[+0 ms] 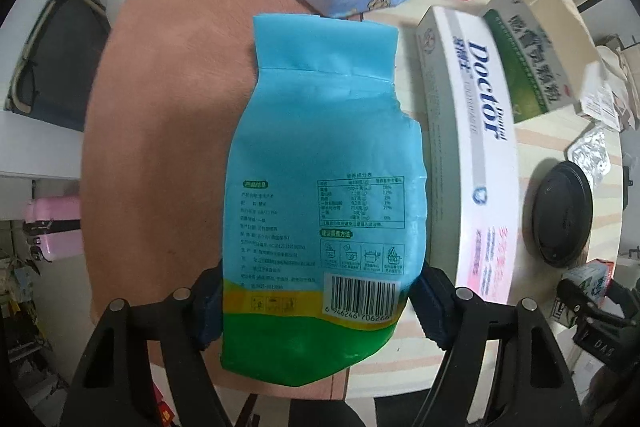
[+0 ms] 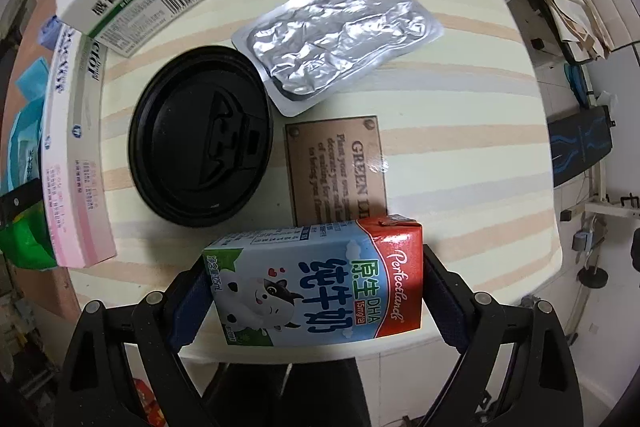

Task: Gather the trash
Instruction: 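Carry the bag and carton to the bin and release both grippers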

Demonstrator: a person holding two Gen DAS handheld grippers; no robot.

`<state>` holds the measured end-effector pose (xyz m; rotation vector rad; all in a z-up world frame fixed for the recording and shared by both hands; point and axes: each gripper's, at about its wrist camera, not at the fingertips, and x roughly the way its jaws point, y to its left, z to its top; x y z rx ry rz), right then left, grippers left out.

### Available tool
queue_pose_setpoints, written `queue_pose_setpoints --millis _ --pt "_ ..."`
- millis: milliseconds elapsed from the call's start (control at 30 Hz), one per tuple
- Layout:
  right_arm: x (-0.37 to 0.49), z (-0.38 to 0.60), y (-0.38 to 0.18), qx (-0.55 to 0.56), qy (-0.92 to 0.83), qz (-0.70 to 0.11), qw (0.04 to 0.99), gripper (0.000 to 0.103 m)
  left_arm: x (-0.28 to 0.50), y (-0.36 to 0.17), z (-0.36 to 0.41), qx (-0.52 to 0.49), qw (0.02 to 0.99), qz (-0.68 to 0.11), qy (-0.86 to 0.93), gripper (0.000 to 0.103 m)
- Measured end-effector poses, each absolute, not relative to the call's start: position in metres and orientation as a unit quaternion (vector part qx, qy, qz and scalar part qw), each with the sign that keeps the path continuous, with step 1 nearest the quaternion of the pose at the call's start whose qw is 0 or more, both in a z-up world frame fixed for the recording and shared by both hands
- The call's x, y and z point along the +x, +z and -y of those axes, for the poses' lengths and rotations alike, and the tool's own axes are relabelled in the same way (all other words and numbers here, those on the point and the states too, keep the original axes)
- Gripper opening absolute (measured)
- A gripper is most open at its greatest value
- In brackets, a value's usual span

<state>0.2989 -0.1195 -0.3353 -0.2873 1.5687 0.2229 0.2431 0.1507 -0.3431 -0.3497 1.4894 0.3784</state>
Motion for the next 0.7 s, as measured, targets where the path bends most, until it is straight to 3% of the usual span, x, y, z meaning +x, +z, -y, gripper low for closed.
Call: queue_pose_setpoints --millis 567,700 --pt "0.209 0.138 -0.272 -0.003 0.122 -0.656 0.745 0.094 0.085 -0.229 -0.130 -0.164 0.779 -0.588 0.142 0.074" --pt "0.157 0.150 -0.267 0.030 0.127 -0.658 0.741 0.094 0.070 -0.258 -0.093 -0.178 0.782 -0.589 0.100 0.074"
